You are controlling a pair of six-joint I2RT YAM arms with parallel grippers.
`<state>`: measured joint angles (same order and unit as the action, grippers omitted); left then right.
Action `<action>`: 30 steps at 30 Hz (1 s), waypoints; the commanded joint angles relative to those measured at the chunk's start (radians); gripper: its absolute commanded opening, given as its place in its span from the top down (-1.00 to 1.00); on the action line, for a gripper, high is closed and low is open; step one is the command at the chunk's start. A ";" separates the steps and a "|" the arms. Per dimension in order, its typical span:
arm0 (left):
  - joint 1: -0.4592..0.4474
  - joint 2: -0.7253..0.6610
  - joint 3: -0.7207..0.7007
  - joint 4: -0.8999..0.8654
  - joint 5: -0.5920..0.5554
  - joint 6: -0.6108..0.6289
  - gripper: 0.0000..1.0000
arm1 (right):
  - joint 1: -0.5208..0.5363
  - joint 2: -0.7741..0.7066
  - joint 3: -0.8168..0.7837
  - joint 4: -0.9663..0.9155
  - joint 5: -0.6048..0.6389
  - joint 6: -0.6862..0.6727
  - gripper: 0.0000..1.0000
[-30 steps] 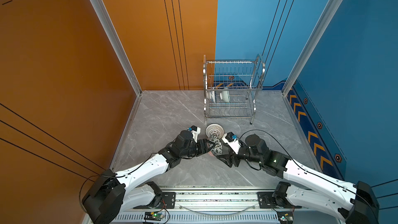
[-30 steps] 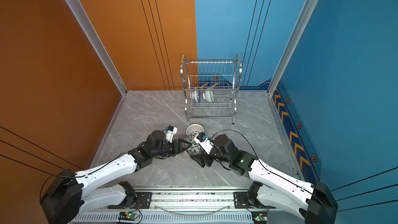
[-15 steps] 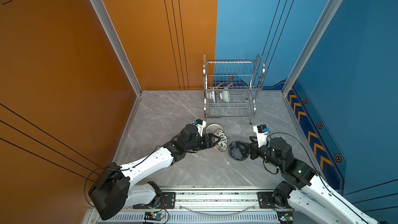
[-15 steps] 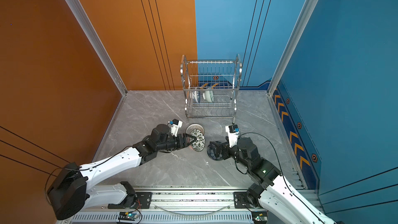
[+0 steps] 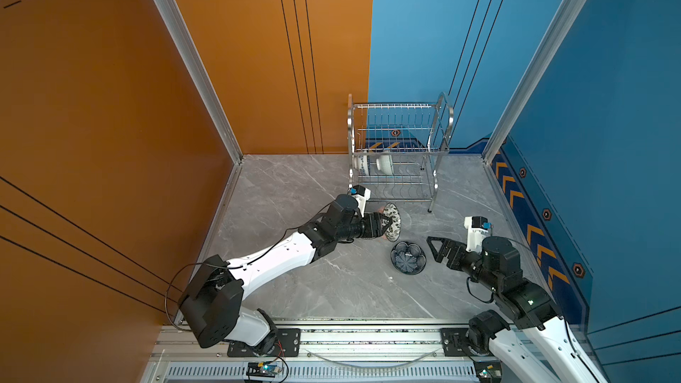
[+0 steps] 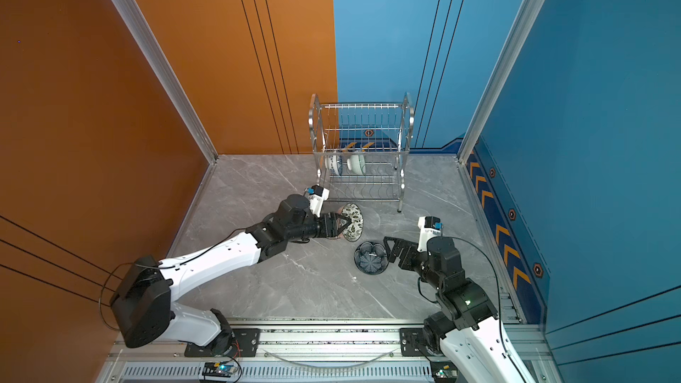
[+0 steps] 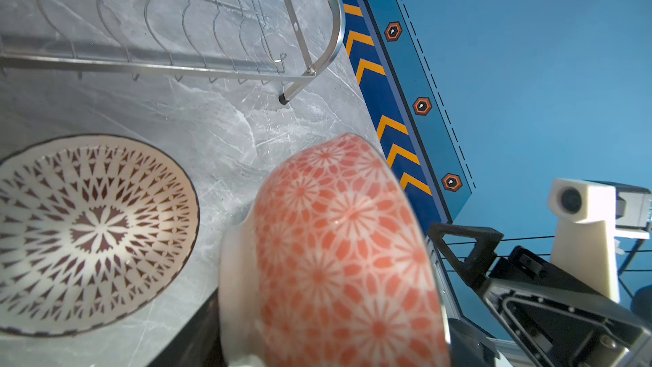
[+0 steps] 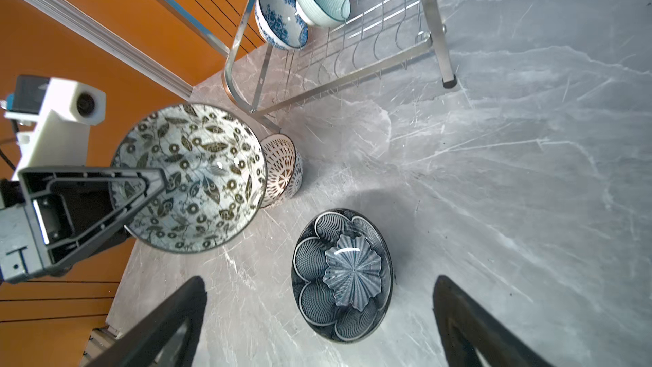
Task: Load bowls into a dish rack
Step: Place the bowl in the dish rack.
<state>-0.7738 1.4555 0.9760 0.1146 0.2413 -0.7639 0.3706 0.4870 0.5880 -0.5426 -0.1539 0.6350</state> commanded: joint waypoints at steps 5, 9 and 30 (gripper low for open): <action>-0.026 0.067 0.136 0.025 -0.130 0.143 -0.06 | -0.021 -0.024 0.037 -0.042 -0.082 0.019 -0.99; -0.038 0.109 0.178 0.025 -0.168 0.186 -0.06 | -0.022 -0.018 0.040 -0.040 -0.094 0.020 -0.99; -0.133 0.341 0.370 0.112 -0.402 0.339 -0.03 | -0.035 -0.055 0.013 -0.024 -0.160 0.075 -0.99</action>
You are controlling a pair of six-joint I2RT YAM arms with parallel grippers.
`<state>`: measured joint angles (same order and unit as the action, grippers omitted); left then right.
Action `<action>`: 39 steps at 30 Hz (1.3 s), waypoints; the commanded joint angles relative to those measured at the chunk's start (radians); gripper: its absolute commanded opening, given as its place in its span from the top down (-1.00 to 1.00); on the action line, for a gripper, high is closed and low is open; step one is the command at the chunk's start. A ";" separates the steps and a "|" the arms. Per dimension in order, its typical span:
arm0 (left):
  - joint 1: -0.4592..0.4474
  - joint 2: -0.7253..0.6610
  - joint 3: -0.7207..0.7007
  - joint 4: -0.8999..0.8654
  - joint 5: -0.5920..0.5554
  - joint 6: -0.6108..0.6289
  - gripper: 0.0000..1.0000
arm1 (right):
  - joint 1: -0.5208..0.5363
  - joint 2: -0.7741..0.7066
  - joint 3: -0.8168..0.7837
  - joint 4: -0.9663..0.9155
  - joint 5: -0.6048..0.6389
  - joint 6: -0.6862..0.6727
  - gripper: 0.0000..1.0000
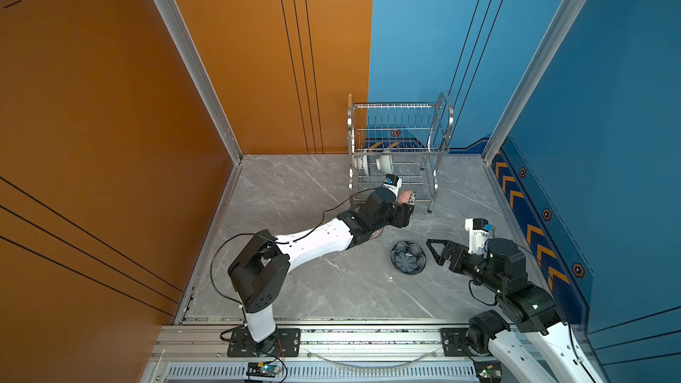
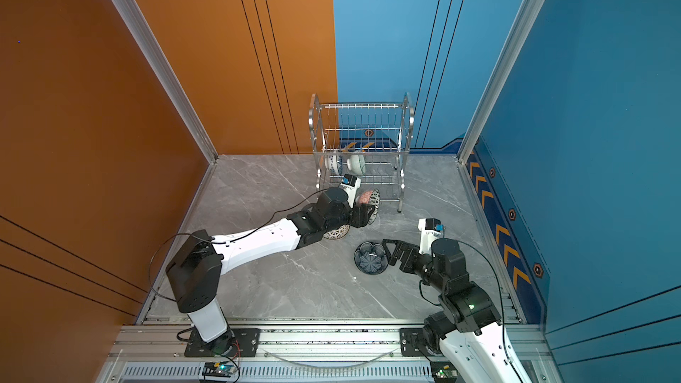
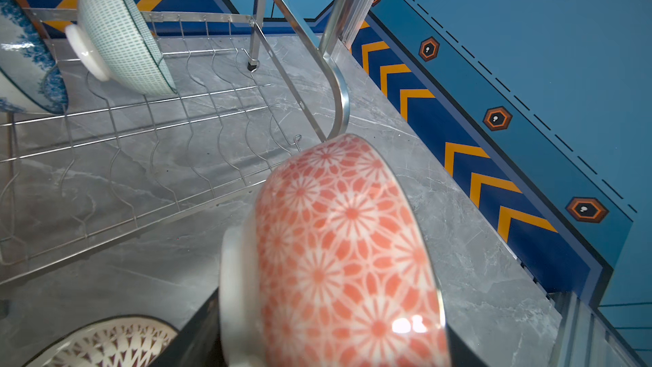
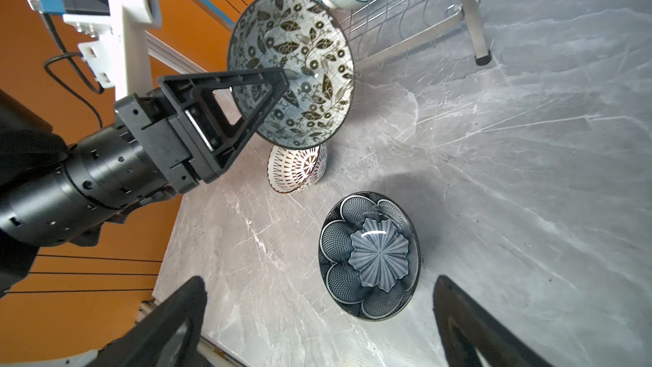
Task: Load bowls into a dish rack
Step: Place the bowl in the dish rack.
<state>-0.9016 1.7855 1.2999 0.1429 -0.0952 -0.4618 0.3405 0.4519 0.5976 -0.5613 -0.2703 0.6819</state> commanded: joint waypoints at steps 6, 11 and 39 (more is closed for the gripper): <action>-0.029 0.060 0.084 0.113 -0.132 0.089 -0.03 | -0.011 -0.059 -0.008 -0.010 -0.053 0.045 -0.99; -0.043 0.100 0.112 0.142 -0.179 0.141 -0.03 | -0.017 -0.071 -0.014 -0.009 -0.065 0.058 -0.99; -0.054 0.333 0.262 0.387 -0.403 0.263 -0.02 | -0.069 -0.158 -0.031 -0.051 -0.089 0.036 -0.99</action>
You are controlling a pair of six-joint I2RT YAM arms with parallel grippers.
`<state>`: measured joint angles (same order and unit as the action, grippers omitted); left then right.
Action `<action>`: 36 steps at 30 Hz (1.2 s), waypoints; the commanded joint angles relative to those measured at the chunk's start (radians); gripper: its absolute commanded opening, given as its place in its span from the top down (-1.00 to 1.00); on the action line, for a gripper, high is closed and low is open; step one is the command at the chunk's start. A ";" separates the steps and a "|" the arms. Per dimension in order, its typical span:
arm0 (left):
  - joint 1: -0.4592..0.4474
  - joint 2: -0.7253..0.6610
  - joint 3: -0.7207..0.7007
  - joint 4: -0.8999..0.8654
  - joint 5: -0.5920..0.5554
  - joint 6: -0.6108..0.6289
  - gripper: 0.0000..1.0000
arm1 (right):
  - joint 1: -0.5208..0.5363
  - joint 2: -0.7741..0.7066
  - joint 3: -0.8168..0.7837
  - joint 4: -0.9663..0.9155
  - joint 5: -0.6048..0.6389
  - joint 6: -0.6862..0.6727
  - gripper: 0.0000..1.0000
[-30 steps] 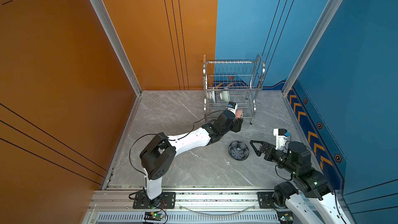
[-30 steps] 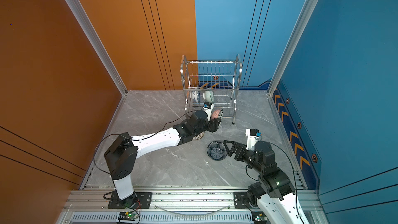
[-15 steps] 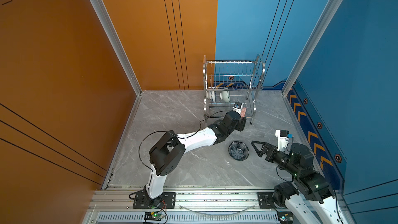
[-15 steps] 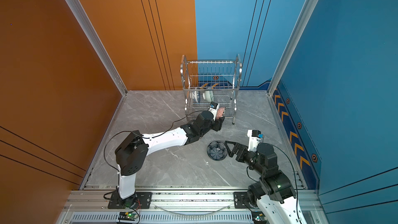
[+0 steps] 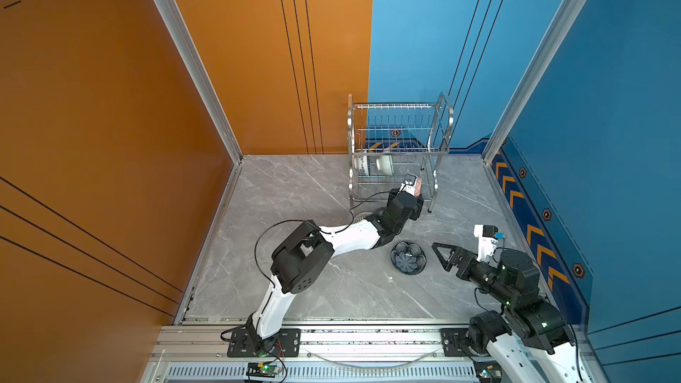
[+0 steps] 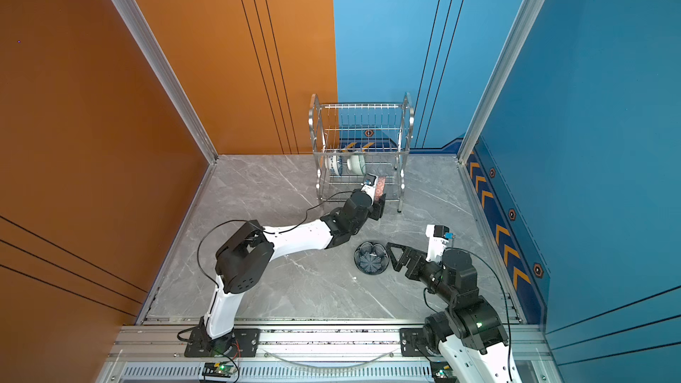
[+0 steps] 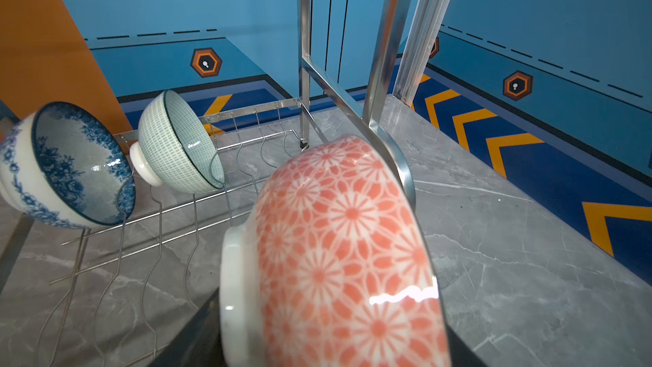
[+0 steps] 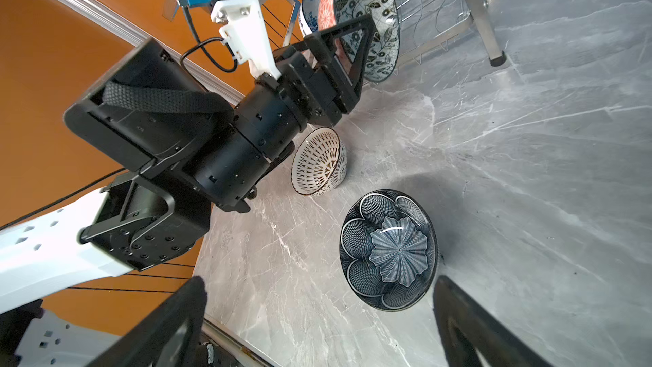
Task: Load bowls into a dish rack
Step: Place the bowl in the dish rack.
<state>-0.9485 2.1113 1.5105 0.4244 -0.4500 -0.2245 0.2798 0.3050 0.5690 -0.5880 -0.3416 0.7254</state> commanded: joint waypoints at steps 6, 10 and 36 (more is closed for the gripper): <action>-0.001 0.060 0.047 0.237 -0.061 0.066 -0.02 | -0.010 -0.015 0.006 -0.024 -0.014 -0.013 -0.99; 0.001 0.104 0.057 0.347 -0.064 0.106 -0.02 | -0.010 -0.005 0.019 -0.024 -0.021 -0.015 -0.99; 0.084 0.359 0.354 0.343 -0.066 0.090 -0.02 | -0.022 0.054 0.075 -0.018 -0.049 -0.057 -0.99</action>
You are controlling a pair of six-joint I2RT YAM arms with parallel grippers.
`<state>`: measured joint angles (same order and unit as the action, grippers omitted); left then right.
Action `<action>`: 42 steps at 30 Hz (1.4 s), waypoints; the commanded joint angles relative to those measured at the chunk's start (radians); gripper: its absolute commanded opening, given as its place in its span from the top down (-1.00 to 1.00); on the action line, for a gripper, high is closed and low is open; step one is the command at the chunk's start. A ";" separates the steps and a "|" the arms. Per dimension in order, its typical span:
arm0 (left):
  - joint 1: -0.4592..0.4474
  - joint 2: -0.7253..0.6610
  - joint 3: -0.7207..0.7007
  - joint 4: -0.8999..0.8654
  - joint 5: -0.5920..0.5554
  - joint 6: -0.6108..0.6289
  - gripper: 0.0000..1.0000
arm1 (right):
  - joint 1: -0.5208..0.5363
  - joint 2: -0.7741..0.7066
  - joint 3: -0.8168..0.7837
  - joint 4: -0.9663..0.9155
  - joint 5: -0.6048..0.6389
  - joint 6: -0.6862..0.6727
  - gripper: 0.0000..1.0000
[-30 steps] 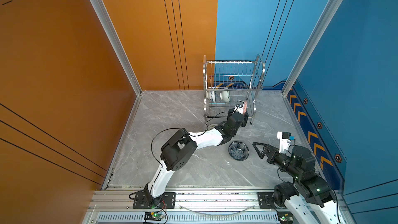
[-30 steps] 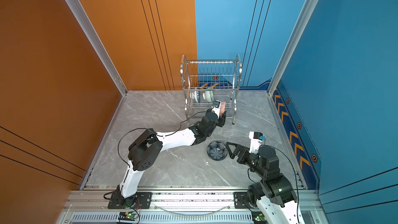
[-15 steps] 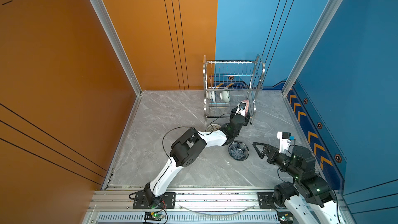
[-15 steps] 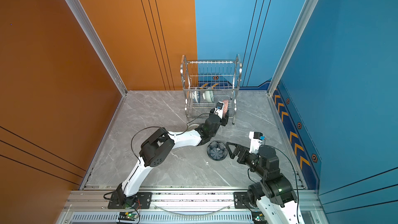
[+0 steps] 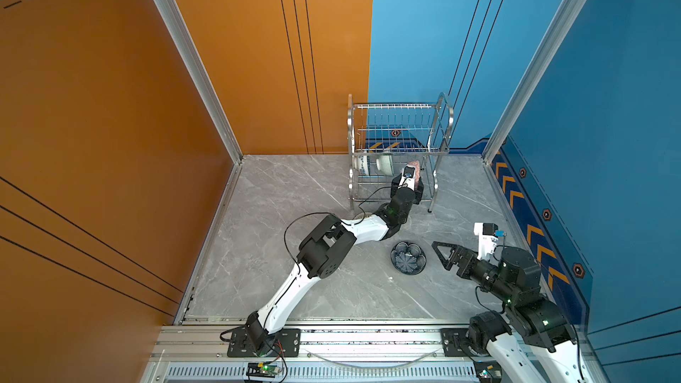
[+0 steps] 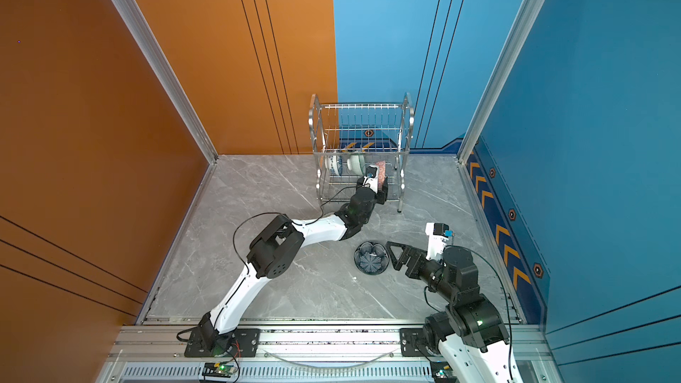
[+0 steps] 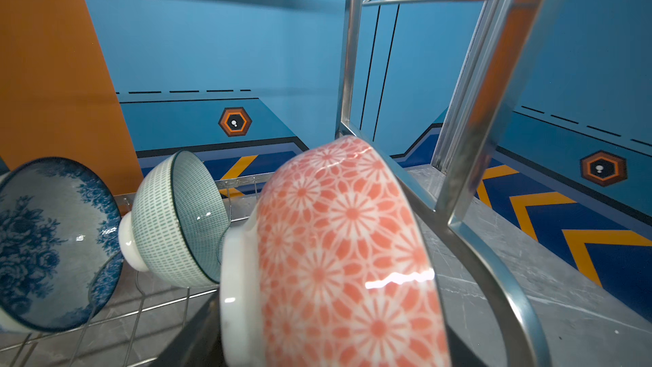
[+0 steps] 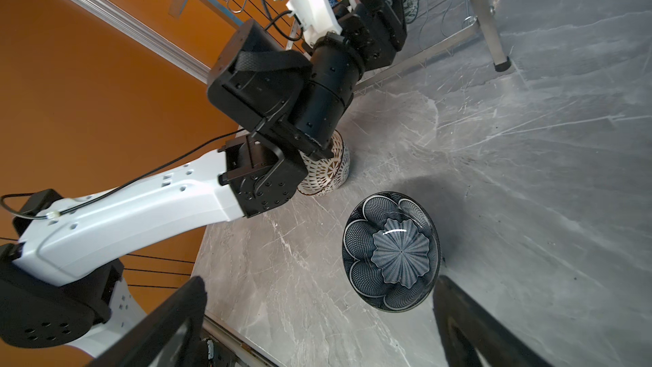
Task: Load bowls into a dish rack
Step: Place the bowl in the dish rack.
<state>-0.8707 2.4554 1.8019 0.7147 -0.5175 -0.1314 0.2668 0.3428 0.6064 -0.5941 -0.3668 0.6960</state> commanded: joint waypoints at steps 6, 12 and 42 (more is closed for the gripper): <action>0.019 0.077 0.139 0.030 0.007 -0.001 -0.02 | -0.028 0.062 0.069 0.004 -0.051 -0.024 -0.99; 0.038 0.141 0.231 -0.014 0.029 -0.008 -0.02 | -0.058 0.095 0.063 0.049 -0.070 -0.011 -0.99; 0.113 0.418 0.732 -0.315 0.080 -0.067 -0.03 | -0.366 0.232 0.023 0.240 -0.319 0.018 -0.99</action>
<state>-0.7700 2.8578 2.4840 0.4072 -0.4484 -0.1925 -0.0895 0.5678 0.6422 -0.3943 -0.6453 0.7116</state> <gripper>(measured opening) 0.660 0.995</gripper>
